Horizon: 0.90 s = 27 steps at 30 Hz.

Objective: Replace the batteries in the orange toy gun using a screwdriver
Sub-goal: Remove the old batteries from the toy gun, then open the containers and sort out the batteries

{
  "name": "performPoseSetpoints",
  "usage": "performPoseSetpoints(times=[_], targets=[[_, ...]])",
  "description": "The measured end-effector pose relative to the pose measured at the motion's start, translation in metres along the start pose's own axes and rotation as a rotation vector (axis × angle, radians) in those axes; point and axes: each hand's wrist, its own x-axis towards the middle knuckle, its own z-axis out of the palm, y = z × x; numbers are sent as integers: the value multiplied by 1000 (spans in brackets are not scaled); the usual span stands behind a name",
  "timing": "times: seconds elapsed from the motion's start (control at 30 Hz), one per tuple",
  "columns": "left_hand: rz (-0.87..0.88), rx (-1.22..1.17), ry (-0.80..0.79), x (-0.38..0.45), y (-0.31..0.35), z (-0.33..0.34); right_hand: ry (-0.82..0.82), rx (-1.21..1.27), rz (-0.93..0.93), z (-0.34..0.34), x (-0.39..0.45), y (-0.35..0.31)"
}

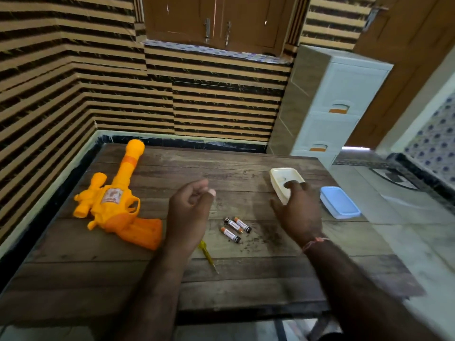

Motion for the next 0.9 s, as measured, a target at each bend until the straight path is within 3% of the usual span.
performPoseSetpoints(times=[0.13, 0.27, 0.53, 0.8, 0.9], targets=[[-93, -114, -63, 0, -7, 8, -73, -70, 161, -9, 32, 38], [-152, -174, -33, 3, -10, 7, -219, -24, 164, -2, 51, 45], [-163, -189, -57, 3, -8, 7, -311, 100, 205, 12, 55, 41], [-154, -197, -69, 3, -6, 6, -229, 63, 106, 20, 31, 15], [-154, -195, -64, 3, -6, 5, -267, 73, 48, 24, 23, 8]])
